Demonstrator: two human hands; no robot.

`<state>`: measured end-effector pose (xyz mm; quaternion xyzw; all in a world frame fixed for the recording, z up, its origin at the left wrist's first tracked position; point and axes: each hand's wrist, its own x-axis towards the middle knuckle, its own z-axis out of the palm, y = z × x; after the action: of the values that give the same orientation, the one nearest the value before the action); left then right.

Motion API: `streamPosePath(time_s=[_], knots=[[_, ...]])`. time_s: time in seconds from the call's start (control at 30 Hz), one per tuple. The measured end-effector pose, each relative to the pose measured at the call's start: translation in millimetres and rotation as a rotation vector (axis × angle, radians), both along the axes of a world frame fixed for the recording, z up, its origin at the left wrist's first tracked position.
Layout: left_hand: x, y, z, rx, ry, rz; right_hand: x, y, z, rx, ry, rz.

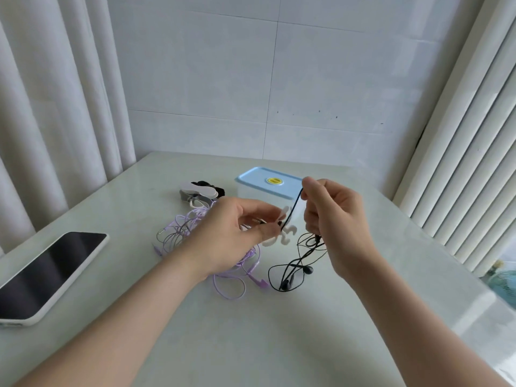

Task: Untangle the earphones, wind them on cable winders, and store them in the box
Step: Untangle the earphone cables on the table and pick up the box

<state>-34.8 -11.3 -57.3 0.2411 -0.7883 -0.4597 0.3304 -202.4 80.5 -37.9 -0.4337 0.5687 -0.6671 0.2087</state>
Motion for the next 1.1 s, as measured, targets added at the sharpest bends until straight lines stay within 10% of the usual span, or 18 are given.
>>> streamPosePath(time_s=[0.3, 0.7, 1.1], knots=[[1.0, -2.0, 1.6, 0.122, 0.195, -0.038, -10.1, -7.5, -16.8, 0.249, 0.21, -0.156], [-2.0, -9.5, -3.5, 0.241, 0.449, 0.308, 22.8, 1.3, -16.2, 0.24, 0.665, 0.291], [2.1, -9.4, -6.9, -0.113, -0.005, 0.078, -2.9, 0.2, 1.8, 0.0, -0.052, 0.094]])
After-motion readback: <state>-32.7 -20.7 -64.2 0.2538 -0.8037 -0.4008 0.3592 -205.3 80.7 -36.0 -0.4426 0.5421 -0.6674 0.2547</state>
